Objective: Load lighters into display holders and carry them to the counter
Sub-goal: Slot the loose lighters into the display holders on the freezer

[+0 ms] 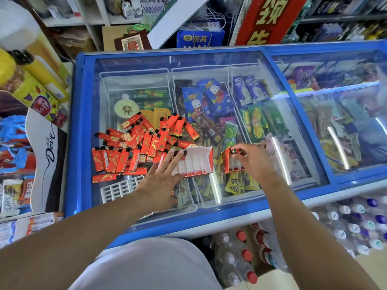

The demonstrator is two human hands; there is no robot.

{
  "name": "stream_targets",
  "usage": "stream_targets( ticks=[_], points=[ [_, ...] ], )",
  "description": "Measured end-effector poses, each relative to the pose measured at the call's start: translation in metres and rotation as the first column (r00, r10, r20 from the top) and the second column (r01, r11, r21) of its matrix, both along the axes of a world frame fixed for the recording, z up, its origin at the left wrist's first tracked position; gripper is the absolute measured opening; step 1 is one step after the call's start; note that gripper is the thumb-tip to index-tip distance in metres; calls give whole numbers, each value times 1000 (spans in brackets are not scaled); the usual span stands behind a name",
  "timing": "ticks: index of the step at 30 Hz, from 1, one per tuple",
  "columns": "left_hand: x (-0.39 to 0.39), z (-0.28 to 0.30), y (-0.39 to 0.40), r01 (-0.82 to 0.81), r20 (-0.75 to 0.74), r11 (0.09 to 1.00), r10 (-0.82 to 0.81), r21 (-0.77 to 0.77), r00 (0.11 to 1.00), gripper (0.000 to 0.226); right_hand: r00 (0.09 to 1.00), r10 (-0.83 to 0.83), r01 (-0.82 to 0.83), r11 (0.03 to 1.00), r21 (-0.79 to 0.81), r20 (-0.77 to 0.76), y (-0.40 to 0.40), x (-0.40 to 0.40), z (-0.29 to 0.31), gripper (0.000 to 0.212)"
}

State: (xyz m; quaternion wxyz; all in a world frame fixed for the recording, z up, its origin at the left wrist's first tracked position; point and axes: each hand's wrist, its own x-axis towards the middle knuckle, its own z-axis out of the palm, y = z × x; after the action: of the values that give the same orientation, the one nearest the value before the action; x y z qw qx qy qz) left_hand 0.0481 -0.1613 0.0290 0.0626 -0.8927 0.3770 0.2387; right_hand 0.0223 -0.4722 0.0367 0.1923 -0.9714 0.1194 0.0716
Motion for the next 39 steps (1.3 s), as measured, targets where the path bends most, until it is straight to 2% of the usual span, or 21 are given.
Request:
stream_targets(
  ticks=[10,20,24,33,39],
  points=[
    [-2,1,0,5,16,1000,-5,20,1000,70,978,4,0,1000,-19,209,5,-1,5,29],
    [-1,1,0,4,11,1000,-4,29,1000,69,973,70,-52,995,-84,222,-5,10,0,23],
    [-1,-3,1,17,42,999,-19,38,999,69,982,94,-78,992,-100,161,-10,20,4,24],
    [0,-3,1,25,49,998,-27,49,998,71,986,-2,-6,999,48,169,-16,21,0,28],
    [-1,0,1,14,28,999,-15,39,999,71,987,-18,6,997,78,159,-20,22,0,31]
  ],
)
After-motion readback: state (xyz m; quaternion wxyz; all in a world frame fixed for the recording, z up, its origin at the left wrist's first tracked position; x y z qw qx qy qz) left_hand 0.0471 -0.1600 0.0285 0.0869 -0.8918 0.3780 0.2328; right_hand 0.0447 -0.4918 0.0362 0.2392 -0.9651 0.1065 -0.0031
